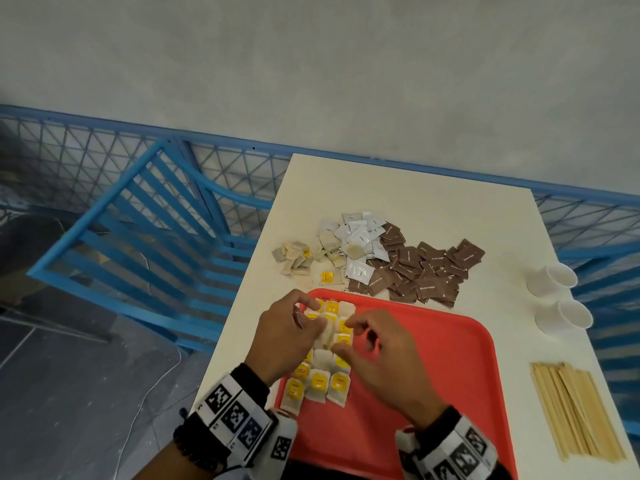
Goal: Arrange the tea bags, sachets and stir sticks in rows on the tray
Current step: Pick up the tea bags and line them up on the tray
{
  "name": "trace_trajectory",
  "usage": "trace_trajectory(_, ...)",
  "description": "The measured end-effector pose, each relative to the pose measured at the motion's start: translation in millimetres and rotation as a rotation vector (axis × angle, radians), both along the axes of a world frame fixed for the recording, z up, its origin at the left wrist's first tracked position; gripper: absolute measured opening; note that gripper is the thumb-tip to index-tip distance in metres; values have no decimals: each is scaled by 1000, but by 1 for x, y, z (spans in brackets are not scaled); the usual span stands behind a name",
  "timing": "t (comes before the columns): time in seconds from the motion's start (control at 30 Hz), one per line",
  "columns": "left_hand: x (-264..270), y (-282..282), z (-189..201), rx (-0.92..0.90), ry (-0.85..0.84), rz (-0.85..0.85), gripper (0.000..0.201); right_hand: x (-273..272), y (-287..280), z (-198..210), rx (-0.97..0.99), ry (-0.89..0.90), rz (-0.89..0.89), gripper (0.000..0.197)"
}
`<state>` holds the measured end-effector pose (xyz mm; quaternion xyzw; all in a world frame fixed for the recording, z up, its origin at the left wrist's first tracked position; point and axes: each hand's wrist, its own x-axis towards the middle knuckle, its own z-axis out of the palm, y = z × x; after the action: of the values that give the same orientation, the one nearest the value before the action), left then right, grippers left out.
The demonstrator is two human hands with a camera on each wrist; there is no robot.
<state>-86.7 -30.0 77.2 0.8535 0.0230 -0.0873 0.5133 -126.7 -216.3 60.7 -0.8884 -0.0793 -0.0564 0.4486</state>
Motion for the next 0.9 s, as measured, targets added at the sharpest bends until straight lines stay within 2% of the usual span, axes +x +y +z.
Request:
trace_trajectory(0.07, -3, -6, -2, -1, 14, 21, 12, -3, 20, 0, -167, -6, 59, 39)
trace_trajectory(0.13, -5, -9, -5, -54, 64, 52, 9, -2, 29, -7, -236, -28, 15, 28)
trace_trajectory(0.23, -8, -8, -6, -211, 139, 84, 4, 3, 30, -12, -221, -34, -31, 15)
trace_trajectory(0.27, -8, -7, -3, -275, 162, 83, 5, 5, 28, -12, -160, -25, -39, 13)
trace_trajectory(0.33, -8, -4, 1, -332, 164, 95, 17, 7, 24, -8, 84, 63, -95, 11)
trace_trajectory(0.43, -5, 5, 0, -260, 77, 31, 13, 11, 18, -1, 452, 269, -131, 12)
trace_trajectory(0.53, -5, 5, -2, -280, 56, -59, 5, 10, 18, 4, 547, 350, -75, 7)
trace_trajectory(0.57, -4, 6, -3, -281, 46, -62, 5, 10, 18, 7, 541, 339, -74, 6)
trace_trajectory(0.67, 0, 9, -4, -242, 0, -105, 5, 16, 12, 14, 378, 233, -52, 20)
trace_trajectory(0.77, 3, 11, -1, -250, -10, -175, 6, 26, 9, 22, 207, 148, 48, 4)
trace_trajectory(0.9, 3, 17, -8, -256, 17, -255, 6, 28, 9, 28, 135, 144, 91, 2)
